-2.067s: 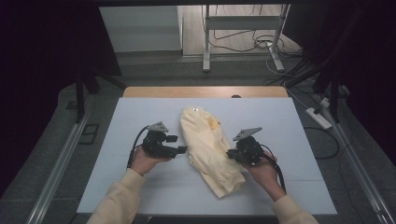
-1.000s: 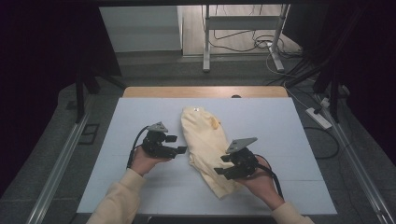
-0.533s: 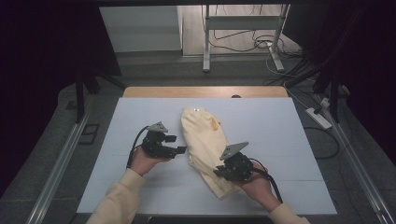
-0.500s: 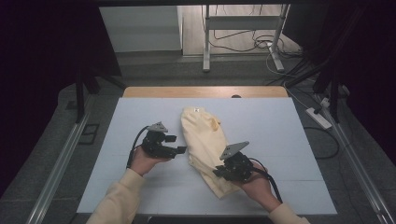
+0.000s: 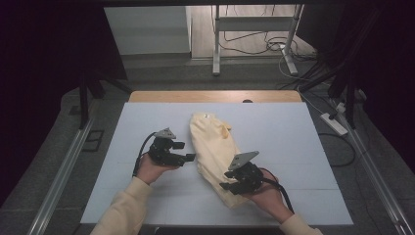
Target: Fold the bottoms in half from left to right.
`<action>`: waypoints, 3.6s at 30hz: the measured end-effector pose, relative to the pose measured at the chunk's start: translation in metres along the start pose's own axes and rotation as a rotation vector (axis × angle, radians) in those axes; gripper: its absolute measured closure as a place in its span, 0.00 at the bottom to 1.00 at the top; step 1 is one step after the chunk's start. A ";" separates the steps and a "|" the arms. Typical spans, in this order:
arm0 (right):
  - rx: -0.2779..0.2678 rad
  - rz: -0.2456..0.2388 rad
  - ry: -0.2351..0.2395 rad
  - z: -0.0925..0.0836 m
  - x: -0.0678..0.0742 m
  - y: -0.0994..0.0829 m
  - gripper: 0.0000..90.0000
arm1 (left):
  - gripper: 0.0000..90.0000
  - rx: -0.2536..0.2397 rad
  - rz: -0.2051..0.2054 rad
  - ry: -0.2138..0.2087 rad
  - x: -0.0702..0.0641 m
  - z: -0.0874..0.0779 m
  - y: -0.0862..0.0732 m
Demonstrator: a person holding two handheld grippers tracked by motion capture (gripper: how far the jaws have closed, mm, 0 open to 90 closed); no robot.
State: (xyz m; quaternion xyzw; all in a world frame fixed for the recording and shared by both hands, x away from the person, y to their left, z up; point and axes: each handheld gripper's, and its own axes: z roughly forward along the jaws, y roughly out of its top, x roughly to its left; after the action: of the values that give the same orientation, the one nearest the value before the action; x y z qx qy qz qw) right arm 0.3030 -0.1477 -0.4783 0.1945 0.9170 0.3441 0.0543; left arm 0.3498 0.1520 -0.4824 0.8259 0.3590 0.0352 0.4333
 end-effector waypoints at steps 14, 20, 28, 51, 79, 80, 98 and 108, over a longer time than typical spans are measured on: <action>-0.088 0.131 -0.115 -0.038 -0.036 -0.013 0.47 | 0.29 -0.005 0.007 0.002 -0.001 0.000 0.000; -0.061 0.155 -0.149 -0.034 -0.041 -0.017 0.45 | 0.29 -0.007 0.009 0.003 -0.001 -0.001 0.000; -0.044 0.168 -0.163 -0.030 -0.044 -0.019 0.43 | 0.28 -0.006 0.011 0.002 -0.001 -0.001 0.000; 0.082 0.177 -0.219 0.004 -0.052 -0.022 0.34 | 0.28 0.003 0.015 0.000 -0.002 0.002 -0.001; 0.099 0.258 -0.081 0.009 -0.050 -0.034 0.89 | 0.26 -0.006 0.009 0.009 -0.002 0.000 -0.001; 0.097 0.261 -0.074 0.008 -0.050 -0.034 0.90 | 0.26 -0.010 0.008 0.008 -0.001 0.000 -0.001; 0.074 0.204 0.049 0.018 -0.023 -0.027 0.91 | 0.26 -0.012 0.004 0.002 0.000 -0.001 -0.001; 0.056 0.178 0.063 0.024 -0.010 -0.023 0.91 | 0.26 -0.013 0.003 -0.001 0.000 -0.001 -0.001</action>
State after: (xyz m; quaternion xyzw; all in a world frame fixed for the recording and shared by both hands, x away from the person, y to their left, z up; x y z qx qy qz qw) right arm 0.3109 -0.1528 -0.5116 0.2658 0.9066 0.3275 -0.0111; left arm 0.3492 0.1532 -0.4827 0.8235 0.3574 0.0377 0.4389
